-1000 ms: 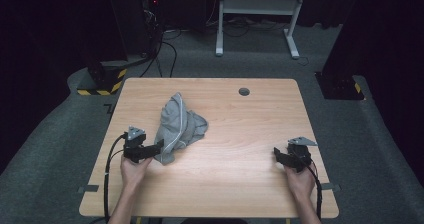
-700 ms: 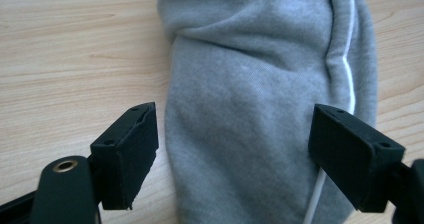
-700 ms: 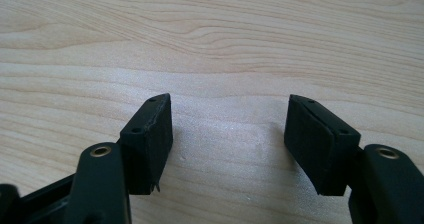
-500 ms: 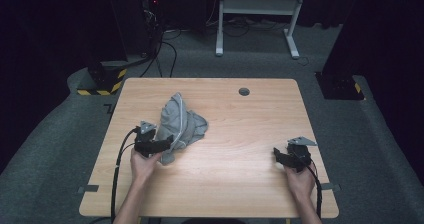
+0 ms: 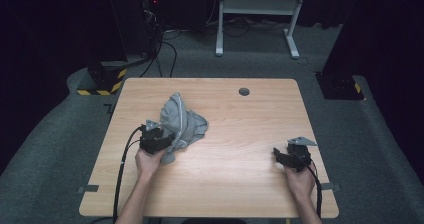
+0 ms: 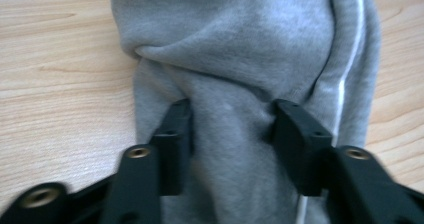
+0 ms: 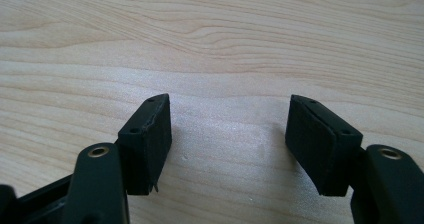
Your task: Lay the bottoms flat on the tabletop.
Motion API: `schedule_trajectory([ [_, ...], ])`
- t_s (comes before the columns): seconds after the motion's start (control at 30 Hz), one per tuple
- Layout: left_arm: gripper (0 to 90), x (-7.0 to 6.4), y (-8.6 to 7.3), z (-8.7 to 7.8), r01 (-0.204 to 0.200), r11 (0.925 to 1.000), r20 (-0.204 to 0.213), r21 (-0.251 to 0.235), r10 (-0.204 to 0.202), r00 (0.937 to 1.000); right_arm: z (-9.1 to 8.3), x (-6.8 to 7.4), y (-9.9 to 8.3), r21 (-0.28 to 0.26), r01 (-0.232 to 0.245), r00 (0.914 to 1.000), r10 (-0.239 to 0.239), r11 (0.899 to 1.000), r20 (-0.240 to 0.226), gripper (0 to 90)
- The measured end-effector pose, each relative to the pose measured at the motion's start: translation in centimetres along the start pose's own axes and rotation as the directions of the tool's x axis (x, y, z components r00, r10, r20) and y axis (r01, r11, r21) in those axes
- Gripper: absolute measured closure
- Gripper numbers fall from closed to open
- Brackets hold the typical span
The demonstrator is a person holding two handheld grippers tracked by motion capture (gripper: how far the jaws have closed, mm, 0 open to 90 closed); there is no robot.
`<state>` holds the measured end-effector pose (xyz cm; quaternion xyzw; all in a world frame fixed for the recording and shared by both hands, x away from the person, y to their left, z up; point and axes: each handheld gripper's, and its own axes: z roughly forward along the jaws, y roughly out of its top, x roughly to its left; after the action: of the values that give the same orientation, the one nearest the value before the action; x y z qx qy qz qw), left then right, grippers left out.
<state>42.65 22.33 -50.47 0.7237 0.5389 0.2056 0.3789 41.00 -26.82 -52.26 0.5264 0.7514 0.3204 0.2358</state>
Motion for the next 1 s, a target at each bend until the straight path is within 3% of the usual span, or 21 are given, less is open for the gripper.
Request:
schedule_trajectory([
  [0.1, 57.8, -0.1, 0.0, 0.1, -0.005, 1.0000, -0.003, 0.005, 0.005, 1.0000, 0.0, 0.0, 0.0, 0.000, 0.000, 1.0000, 0.000, 1.000, 0.000, 34.8],
  [0.27, 70.1, -0.7, -0.3, 0.5, -0.052, 0.9985, 0.023, 0.014, 0.052, 0.9984, 0.0, 0.0, 0.0, 0.000, 0.000, 1.0000, 0.000, 1.000, 0.000, 34.8],
  [0.6, 80.3, -1.4, -0.4, 0.9, -0.091, 0.9955, 0.052, 0.024, 0.090, 0.9946, 0.0, 0.0, 0.0, 0.000, 0.000, 1.0000, 0.000, 1.000, -0.001, 34.9],
  [0.8, 81.3, -2.7, 0.2, 1.3, -0.164, 0.9853, 0.084, 0.046, 0.160, 0.9835, 0.0, 0.0, 0.0, 0.001, 0.000, 1.0000, 0.000, 1.000, 0.000, 34.9],
  [0.97, 81.7, -3.3, 0.2, 1.7, -0.165, 0.9857, 0.117, 0.035, 0.160, 0.9801, 0.0, 0.0, 0.0, 0.000, 0.000, 1.0000, 0.000, 1.000, -0.001, 34.9],
  [1.0, 81.9, -3.7, 0.2, 1.8, -0.176, 0.9837, 0.129, 0.036, 0.171, 0.9769, 0.0, 0.0, 0.0, 0.000, 0.000, 1.0000, 0.000, 1.000, -0.001, 34.9],
])
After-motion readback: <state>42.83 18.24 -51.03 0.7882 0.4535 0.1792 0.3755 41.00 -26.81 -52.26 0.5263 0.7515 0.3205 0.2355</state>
